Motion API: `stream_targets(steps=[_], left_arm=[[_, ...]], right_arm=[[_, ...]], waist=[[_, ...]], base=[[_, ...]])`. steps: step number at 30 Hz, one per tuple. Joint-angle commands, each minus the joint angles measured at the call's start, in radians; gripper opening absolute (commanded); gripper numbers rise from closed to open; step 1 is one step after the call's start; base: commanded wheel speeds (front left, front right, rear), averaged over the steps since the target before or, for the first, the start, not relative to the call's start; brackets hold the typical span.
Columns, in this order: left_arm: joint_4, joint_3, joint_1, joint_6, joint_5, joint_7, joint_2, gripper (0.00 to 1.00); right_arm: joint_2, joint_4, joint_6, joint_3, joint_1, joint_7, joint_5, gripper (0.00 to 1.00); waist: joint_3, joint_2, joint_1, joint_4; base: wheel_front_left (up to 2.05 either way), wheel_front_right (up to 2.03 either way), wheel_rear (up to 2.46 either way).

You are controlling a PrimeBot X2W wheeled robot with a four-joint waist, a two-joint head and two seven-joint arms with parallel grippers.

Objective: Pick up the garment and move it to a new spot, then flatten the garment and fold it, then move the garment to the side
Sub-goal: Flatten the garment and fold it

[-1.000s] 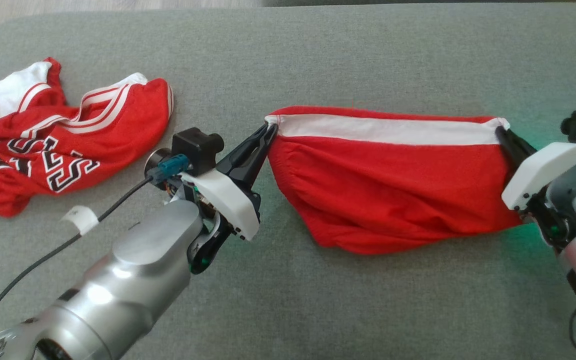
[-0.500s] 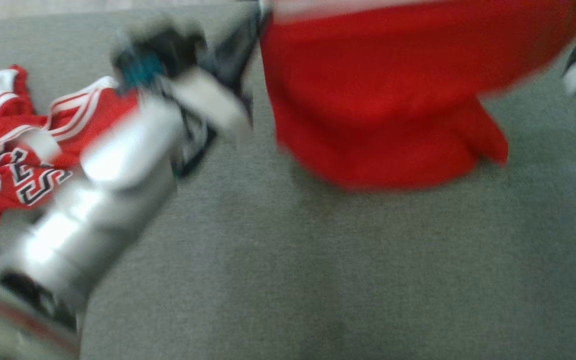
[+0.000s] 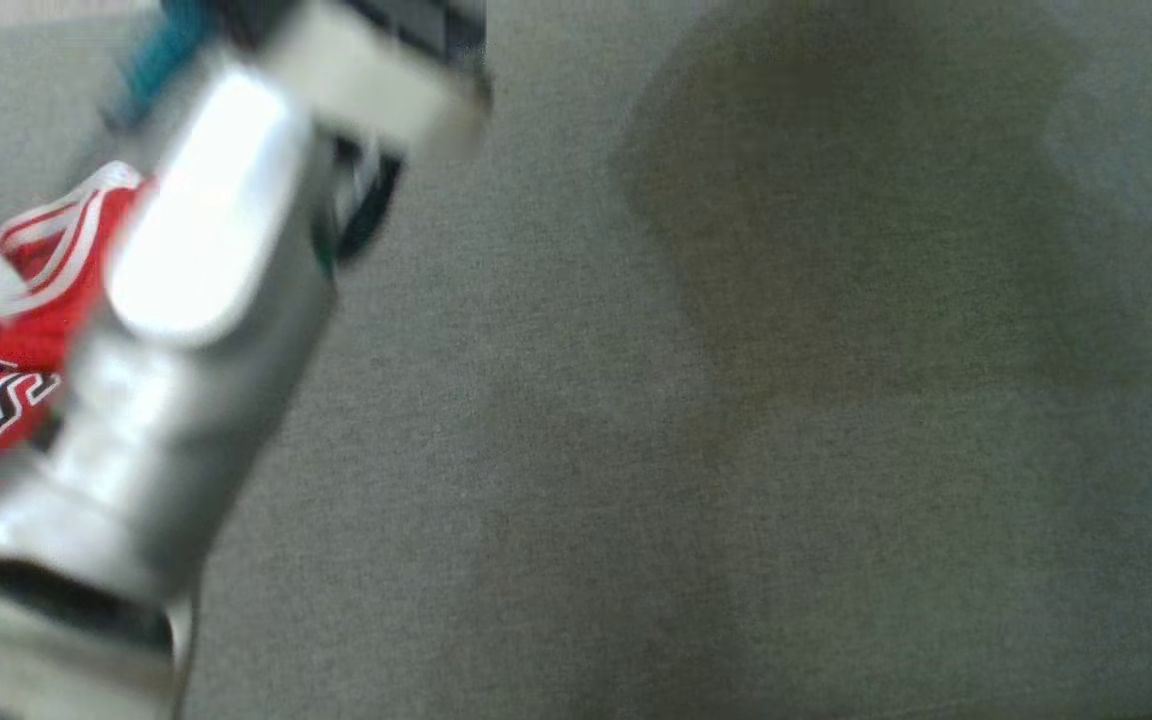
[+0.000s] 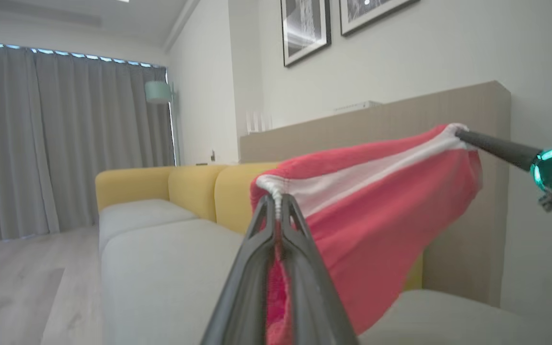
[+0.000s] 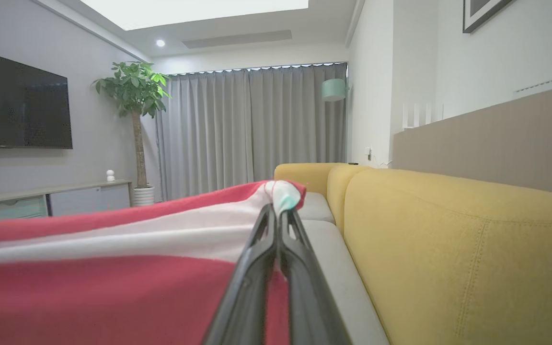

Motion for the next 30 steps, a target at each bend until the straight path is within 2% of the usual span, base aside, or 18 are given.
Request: stream_targets(steps=[1,4,7,14,19,25,30], left_arm=[[-0.026,0.039,0.033,-0.005,0.014,-0.004,0.029,0.0],[-0.029,0.041,0.129,-0.011,0.023,-0.004,0.022,0.0],[-0.047,0.038,0.284,-0.016,0.053,-0.004,0.014,0.0],[-0.108,0.048,0.649,-0.017,0.103,-0.004,-0.019,0.0],[-0.166,0.054,0.839,-0.002,0.128,-0.004,-0.025,0.0],[-0.244,0.05,0.941,0.013,0.152,-0.004,-0.02,0.0],[-0.253,0.056,0.876,0.022,0.156,0.006,-0.044,0.0]], right_arm=[[-0.009,-0.036,0.005,-0.019,0.068,-0.005,0.0,0.0],[-0.005,-0.055,0.005,-0.037,0.159,-0.005,0.0,0.0],[-0.001,-0.078,0.005,-0.07,0.32,-0.005,-0.007,0.0],[0.057,-0.163,0.005,-0.228,0.721,-0.005,-0.03,0.0],[0.093,-0.267,0.005,-0.325,0.95,-0.005,-0.072,0.0],[0.122,-0.406,0.005,-0.444,1.107,0.008,-0.139,0.0],[0.153,-0.48,0.005,-0.503,1.075,0.067,-0.201,0.0]], waist=[[-0.018,0.0,0.0001,0.003],[-0.04,0.0,0.0001,0.009],[-0.074,0.0,0.0001,0.02],[-0.166,0.0,0.0001,0.035],[-0.19,0.0,0.0001,0.037],[-0.178,0.0,0.0001,0.051],[-0.136,0.0,0.0001,0.066]], base=[[0.0,0.0,0.0],[0.0,0.0,0.0],[0.0,0.0,0.0],[0.0,0.0,0.0],[0.0,0.0,0.0],[0.0,0.0,0.0],[0.0,0.0,0.0]])
